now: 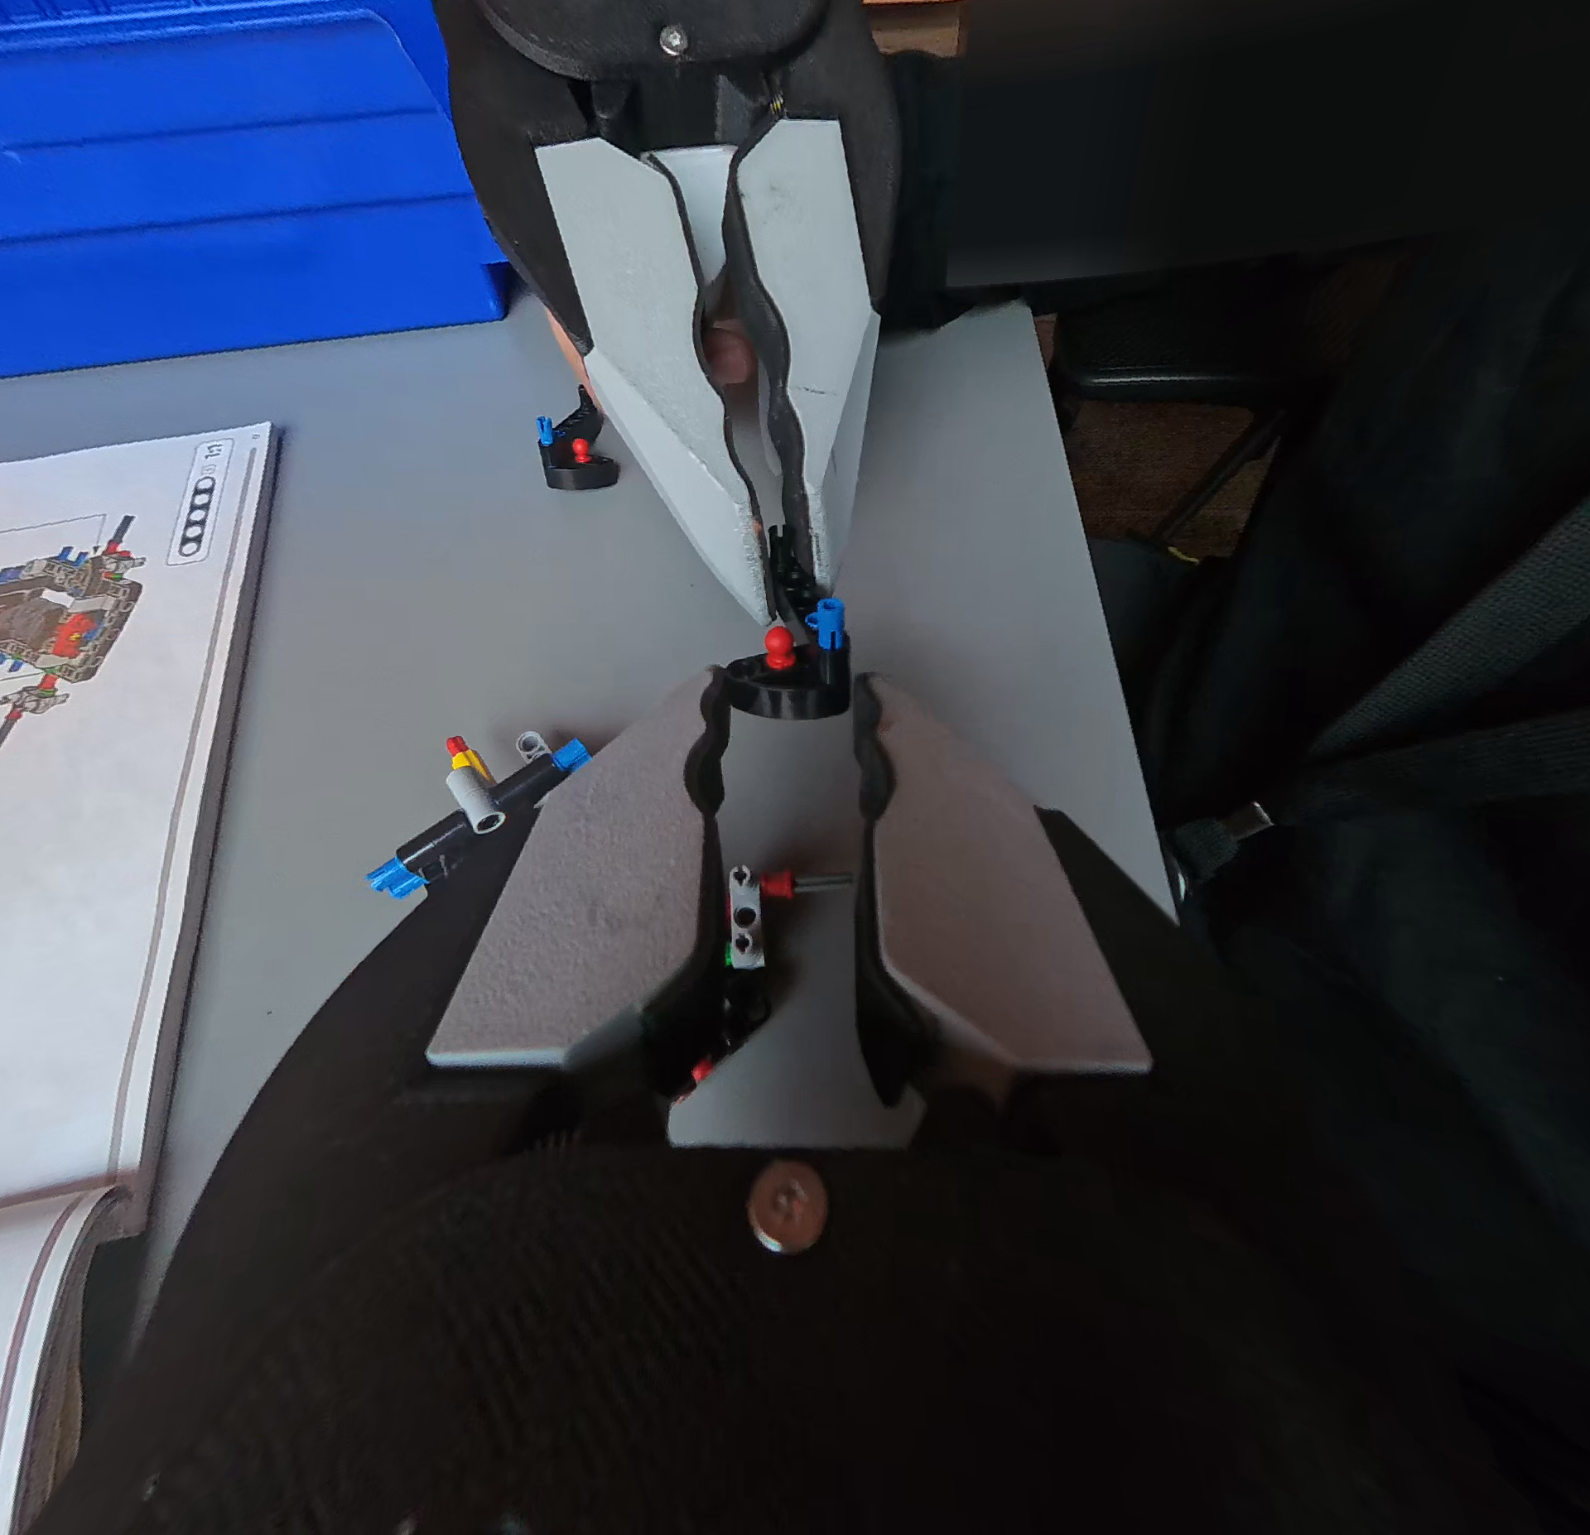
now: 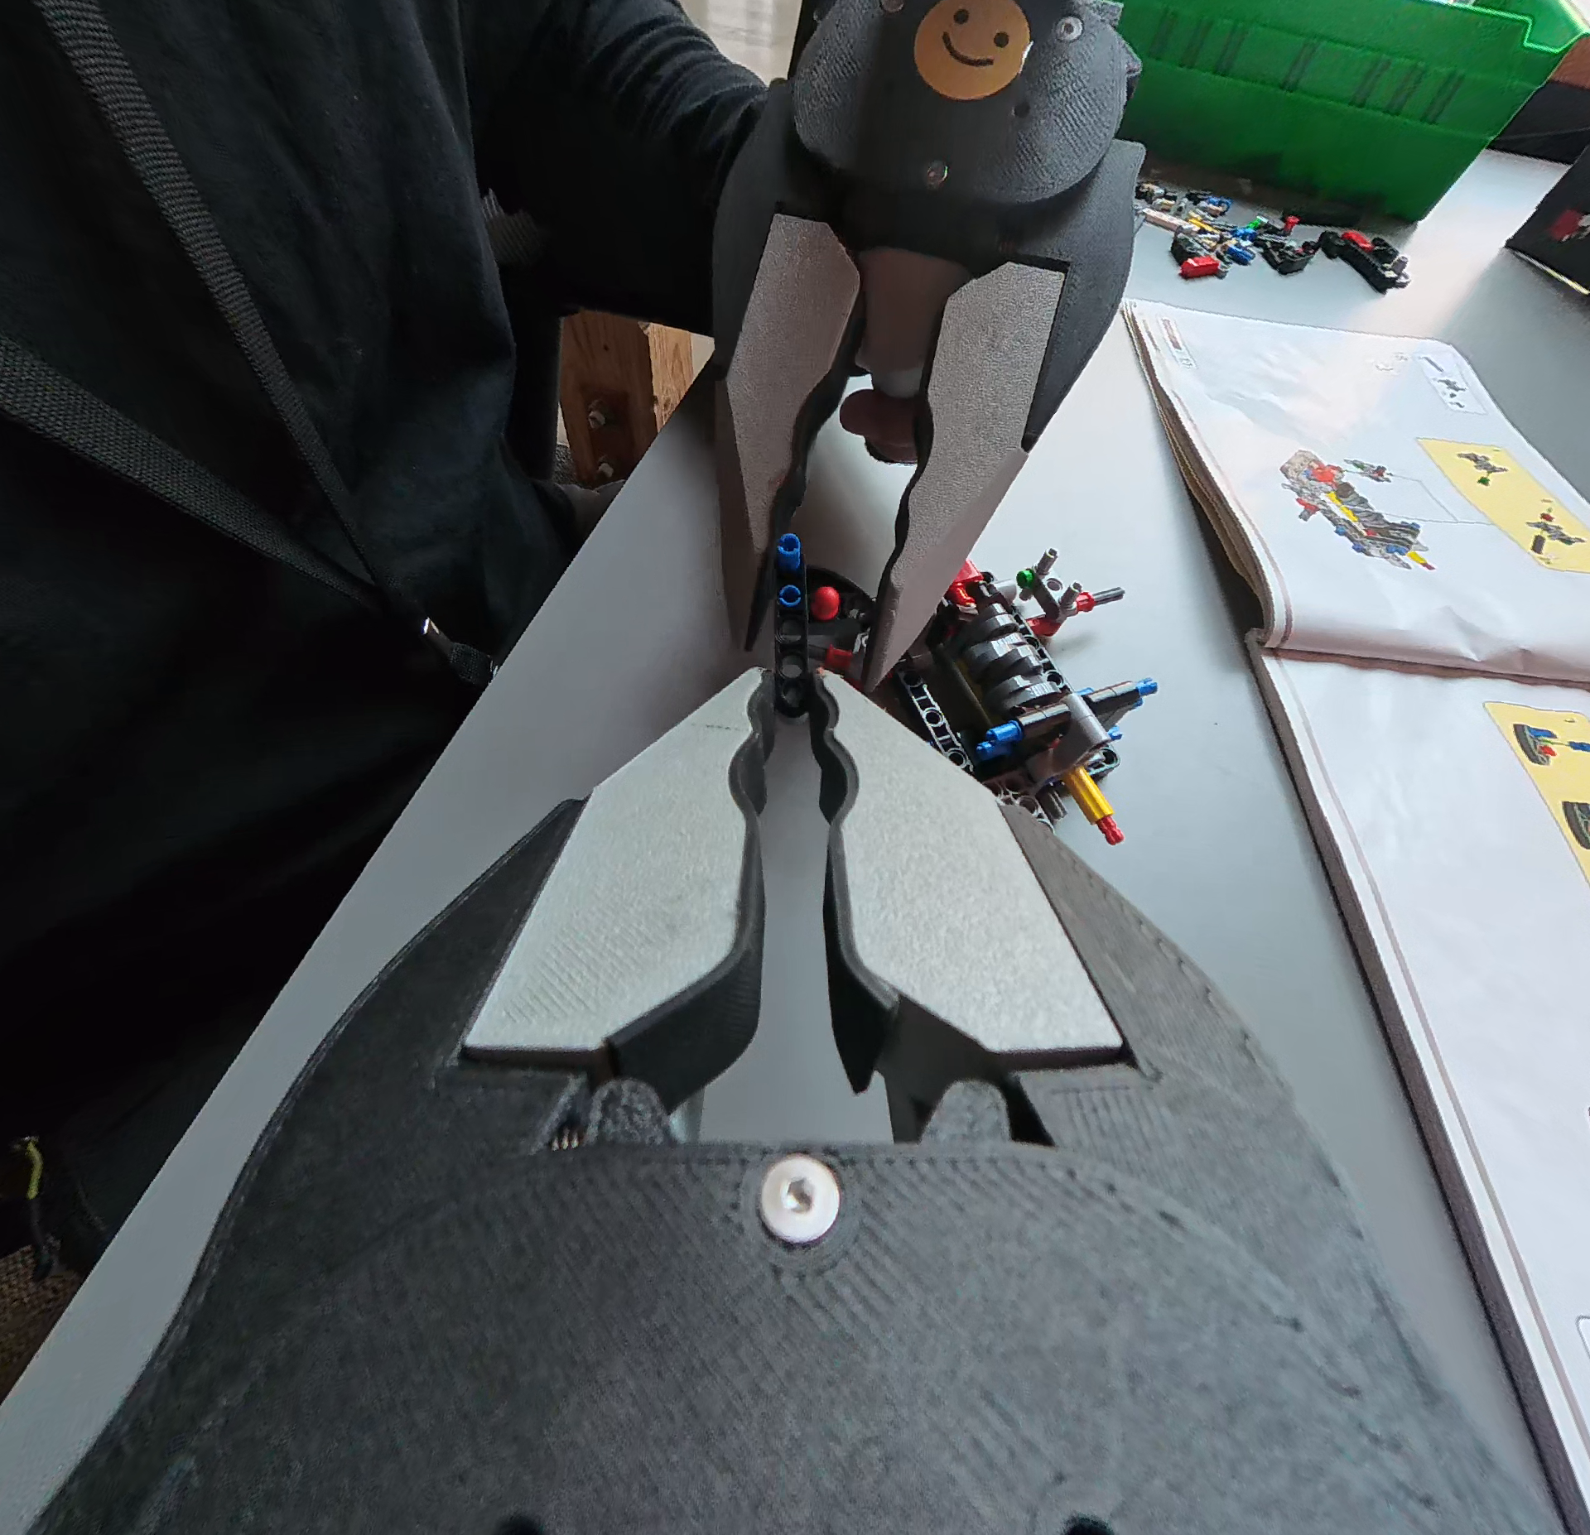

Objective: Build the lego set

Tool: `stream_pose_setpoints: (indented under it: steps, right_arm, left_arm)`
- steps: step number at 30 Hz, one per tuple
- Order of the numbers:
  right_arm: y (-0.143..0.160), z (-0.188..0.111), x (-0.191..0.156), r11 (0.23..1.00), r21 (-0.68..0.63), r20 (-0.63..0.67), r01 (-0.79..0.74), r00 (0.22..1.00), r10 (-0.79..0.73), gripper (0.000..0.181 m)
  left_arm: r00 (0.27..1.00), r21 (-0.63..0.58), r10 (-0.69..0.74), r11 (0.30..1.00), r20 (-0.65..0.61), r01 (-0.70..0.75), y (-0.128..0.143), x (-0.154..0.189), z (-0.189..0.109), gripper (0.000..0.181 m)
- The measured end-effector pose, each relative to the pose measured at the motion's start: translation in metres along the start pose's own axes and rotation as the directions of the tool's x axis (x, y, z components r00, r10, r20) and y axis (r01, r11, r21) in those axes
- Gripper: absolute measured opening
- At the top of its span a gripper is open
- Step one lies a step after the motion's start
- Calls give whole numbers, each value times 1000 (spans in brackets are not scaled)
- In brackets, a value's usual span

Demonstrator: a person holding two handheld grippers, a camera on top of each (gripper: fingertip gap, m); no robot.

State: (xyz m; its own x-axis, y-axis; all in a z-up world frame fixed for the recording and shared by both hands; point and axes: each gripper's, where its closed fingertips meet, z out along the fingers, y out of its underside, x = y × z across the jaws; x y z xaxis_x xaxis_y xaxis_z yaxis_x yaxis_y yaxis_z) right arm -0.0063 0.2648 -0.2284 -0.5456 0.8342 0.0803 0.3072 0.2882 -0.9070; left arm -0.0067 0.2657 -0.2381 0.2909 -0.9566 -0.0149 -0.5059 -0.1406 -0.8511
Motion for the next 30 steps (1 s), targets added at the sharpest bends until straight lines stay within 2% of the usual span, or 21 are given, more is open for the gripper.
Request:
stream_pose_setpoints:
  steps: [17, 25, 30]
  right_arm:
    - [5, 0, 11, 1000, -24, -79, 16, 997, -17, 5]
    - [1, -4, 24, 1000, 2, -160, -19, 987, 19, 11]
    - [2, -7, 33, 999, 5, -215, -37, 976, 37, 20]
  left_arm:
    - [993, -20, 53, 998, 101, -52, 2, -11, -1, 24]
    - [976, 15, 94, 995, 195, -99, -4, -20, -5, 24]
    - [979, 62, 83, 993, 188, -96, -6, -25, -9, 24]
